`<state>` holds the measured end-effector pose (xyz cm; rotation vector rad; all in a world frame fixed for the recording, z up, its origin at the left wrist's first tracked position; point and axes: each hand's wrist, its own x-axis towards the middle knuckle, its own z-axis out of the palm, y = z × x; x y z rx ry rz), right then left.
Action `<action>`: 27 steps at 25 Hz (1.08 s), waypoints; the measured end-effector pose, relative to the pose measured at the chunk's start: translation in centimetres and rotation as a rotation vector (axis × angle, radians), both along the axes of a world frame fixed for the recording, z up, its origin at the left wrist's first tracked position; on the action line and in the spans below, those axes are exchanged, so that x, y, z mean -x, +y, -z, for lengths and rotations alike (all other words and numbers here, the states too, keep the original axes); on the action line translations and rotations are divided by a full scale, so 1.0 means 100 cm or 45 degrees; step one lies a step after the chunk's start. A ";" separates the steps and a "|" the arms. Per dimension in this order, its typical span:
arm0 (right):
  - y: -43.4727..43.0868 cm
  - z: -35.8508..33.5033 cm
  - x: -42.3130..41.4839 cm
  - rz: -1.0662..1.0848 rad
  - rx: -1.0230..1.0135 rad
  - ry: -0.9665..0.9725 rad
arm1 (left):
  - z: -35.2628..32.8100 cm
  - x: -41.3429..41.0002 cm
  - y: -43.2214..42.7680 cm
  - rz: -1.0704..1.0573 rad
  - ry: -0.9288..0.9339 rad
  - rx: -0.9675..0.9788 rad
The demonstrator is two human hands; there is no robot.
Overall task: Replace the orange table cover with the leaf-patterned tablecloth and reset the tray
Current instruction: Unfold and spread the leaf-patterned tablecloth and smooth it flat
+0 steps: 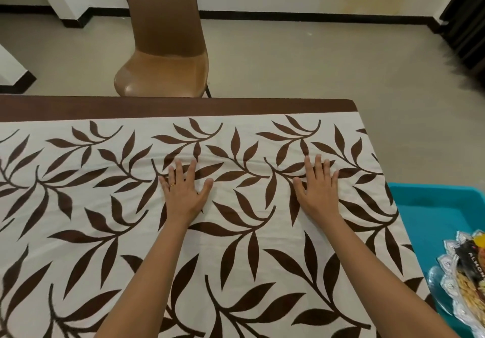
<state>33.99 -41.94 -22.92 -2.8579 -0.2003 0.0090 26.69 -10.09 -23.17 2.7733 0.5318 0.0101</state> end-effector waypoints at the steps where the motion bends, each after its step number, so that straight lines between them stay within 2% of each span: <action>1: 0.010 -0.004 0.010 -0.043 -0.019 -0.002 | -0.002 0.008 0.002 -0.004 -0.029 0.022; 5: 0.059 -0.015 0.088 -0.326 -0.096 0.086 | -0.007 0.067 0.026 -0.037 0.031 0.005; 9: 0.110 -0.009 0.171 -0.465 -0.048 0.198 | -0.002 0.148 0.059 -0.075 0.087 -0.041; 15: 0.207 -0.001 0.289 -0.635 -0.042 0.123 | -0.006 0.293 0.134 -0.127 0.137 -0.059; 20: 0.268 0.005 0.342 -0.672 -0.014 0.074 | -0.004 0.391 0.214 -0.233 0.117 -0.074; 27: 0.371 0.003 0.384 -0.705 0.013 0.118 | -0.005 0.437 0.288 -0.370 0.124 -0.072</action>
